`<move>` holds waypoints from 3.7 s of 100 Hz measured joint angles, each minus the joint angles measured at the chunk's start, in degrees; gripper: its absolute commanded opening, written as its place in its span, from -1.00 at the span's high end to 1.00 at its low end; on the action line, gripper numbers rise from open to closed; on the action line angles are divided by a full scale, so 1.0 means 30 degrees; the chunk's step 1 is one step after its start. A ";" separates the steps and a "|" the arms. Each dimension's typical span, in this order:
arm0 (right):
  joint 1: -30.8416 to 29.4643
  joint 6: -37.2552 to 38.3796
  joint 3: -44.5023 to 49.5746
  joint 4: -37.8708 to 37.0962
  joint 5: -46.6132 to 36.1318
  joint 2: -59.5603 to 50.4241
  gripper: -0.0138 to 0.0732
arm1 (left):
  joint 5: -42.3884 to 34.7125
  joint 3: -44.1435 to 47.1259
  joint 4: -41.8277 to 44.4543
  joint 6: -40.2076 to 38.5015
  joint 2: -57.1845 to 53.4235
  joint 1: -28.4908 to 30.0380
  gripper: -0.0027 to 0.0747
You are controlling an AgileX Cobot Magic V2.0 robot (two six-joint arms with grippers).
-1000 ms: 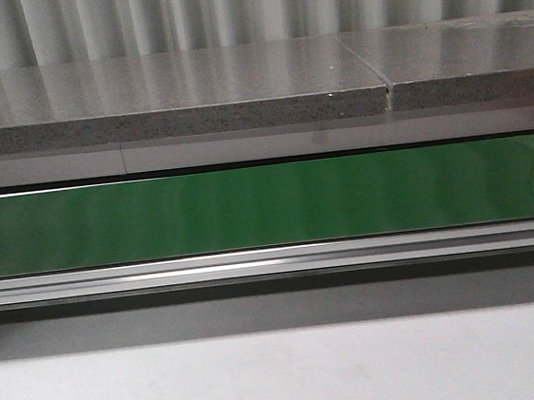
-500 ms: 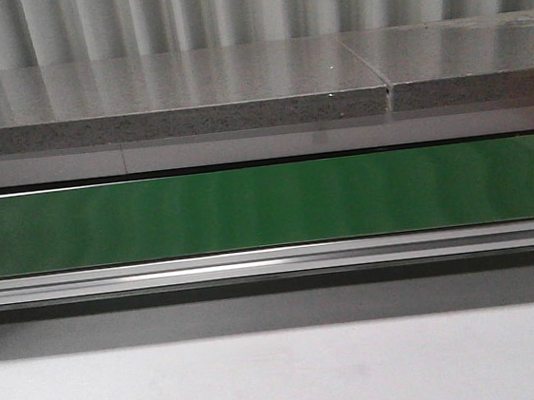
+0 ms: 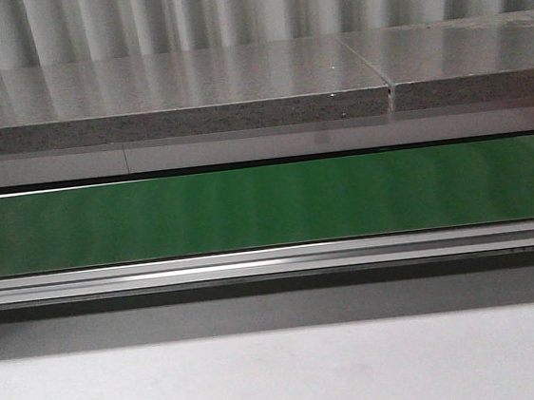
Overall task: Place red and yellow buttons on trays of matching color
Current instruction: 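Carry the red button to the conveyor belt and release it, then return the left gripper to the pile and grasp a yellow button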
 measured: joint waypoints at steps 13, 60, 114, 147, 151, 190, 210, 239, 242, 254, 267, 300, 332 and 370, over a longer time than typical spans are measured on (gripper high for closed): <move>0.0000 0.0000 0.0000 0.0000 0.0000 0.0000 0.83 | 0.0307 0.0000 0.0167 0.0000 -0.1161 -0.1053 0.72; 0.0000 -0.0035 0.0000 0.0000 0.0000 0.0000 0.83 | 0.0960 0.0102 0.0245 0.0000 -0.1824 -0.3441 0.71; 0.0000 0.0001 0.0000 0.0000 0.0000 0.0000 0.83 | 0.1525 -0.0078 -0.0537 0.0105 -0.0970 -0.3460 -0.43; 0.0000 0.0001 0.0000 0.0000 0.0000 0.0000 0.83 | 0.2497 -0.2533 -0.0845 0.0105 -0.0817 -0.3460 -0.53; 0.0000 0.0001 0.0000 0.0000 0.0000 0.0000 0.83 | 0.2549 -0.2893 -0.0923 0.0105 -0.0817 -0.3460 -0.53; 0.0000 -0.0029 0.0000 0.0000 0.0000 0.0000 0.83 | 0.2450 -0.4237 0.0055 -0.2774 -0.0434 -0.1723 -0.53; 0.0000 -0.0029 0.0000 0.0000 0.0000 0.0000 0.83 | 0.2397 -0.4237 0.0132 -0.4789 0.0622 -0.0431 -0.53; 0.0000 -0.0029 0.0000 0.0000 0.0000 0.0000 0.83 | 0.1967 -0.4269 -0.1321 -0.7157 0.2304 0.0198 -0.53; 0.0000 -0.0029 0.0000 0.0000 0.0000 0.0000 0.83 | 0.1895 -0.4269 -0.1471 -0.7397 0.2492 0.0198 -0.53; 0.0000 -0.0029 0.0000 0.0000 0.0000 0.0000 0.83 | 0.1347 -0.4269 -0.1862 -0.8171 0.3274 0.0198 -0.53; 0.0000 -0.0029 0.0000 0.0000 0.0000 0.0000 0.83 | 0.0716 -0.4269 -0.2326 -0.8519 0.4167 0.0198 -0.53; 0.0000 -0.0029 0.0000 0.0000 0.0000 0.0000 0.83 | -0.1090 -0.4277 -0.2403 -0.8865 0.5369 0.0198 -0.53; 0.0000 -0.0029 0.0000 0.0000 0.0000 0.0000 0.83 | -0.1133 -0.4277 -0.2483 -0.8893 0.5875 0.0198 -0.42; 0.0000 -0.0029 0.0000 0.0000 0.0000 0.0000 0.83 | -0.1021 -0.4311 -0.2483 -0.8905 0.5875 0.0198 0.40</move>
